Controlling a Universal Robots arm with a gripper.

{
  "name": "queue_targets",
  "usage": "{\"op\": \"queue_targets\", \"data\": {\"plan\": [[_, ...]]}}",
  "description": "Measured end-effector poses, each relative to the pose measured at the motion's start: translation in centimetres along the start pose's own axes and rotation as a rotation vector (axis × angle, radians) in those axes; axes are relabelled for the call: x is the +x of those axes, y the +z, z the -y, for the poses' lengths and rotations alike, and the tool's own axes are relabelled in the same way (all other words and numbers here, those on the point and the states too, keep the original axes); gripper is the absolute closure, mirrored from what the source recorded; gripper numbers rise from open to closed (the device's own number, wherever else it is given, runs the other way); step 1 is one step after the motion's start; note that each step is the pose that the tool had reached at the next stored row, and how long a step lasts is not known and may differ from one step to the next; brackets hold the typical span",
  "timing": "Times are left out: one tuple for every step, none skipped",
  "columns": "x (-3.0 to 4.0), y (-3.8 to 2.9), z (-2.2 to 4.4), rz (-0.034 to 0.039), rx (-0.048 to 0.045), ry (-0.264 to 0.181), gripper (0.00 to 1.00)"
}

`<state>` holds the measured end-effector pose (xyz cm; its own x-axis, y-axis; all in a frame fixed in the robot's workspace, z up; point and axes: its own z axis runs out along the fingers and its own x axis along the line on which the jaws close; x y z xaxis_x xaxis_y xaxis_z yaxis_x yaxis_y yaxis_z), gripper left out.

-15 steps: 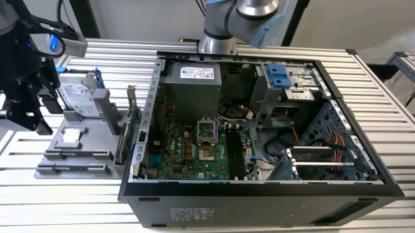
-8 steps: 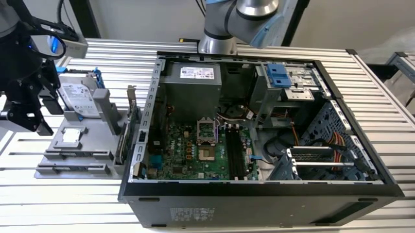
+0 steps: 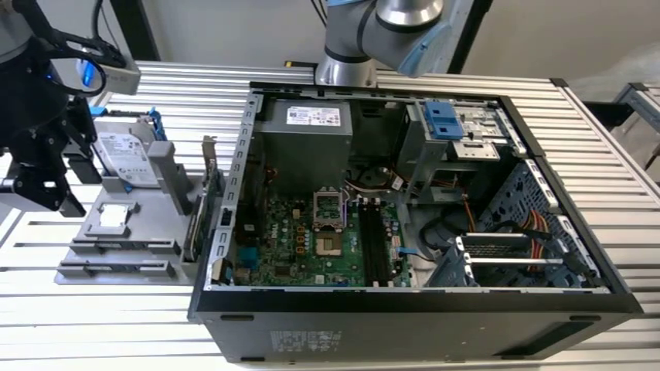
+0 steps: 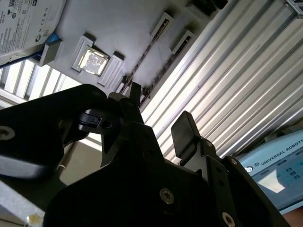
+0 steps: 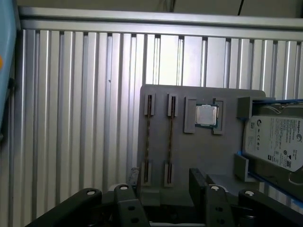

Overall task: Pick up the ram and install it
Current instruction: 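Pick up the ram and move it above insertion slot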

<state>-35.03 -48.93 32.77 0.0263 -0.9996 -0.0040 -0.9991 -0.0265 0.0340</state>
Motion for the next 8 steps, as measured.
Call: {"op": "queue_targets", "data": {"plan": [[0.0, 0.02, 0.0, 0.0, 0.0, 0.0, 0.0], [0.0, 0.05, 0.0, 0.0, 0.0, 0.0, 0.0], [0.0, 0.08, 0.0, 0.0, 0.0, 0.0, 0.0], [0.0, 0.1, 0.0, 0.0, 0.0001, 0.0, 0.0], [0.0, 0.13, 0.0, 0.0, 0.0001, 0.0, 0.0], [0.0, 0.16, 0.01, 0.0, 0.0001, 0.0, 0.0], [0.0, 0.19, 0.01, 0.0, 0.0001, 0.0, 0.0], [0.0, 0.22, 0.01, 0.0, 0.0, 0.0, 0.0]]}}
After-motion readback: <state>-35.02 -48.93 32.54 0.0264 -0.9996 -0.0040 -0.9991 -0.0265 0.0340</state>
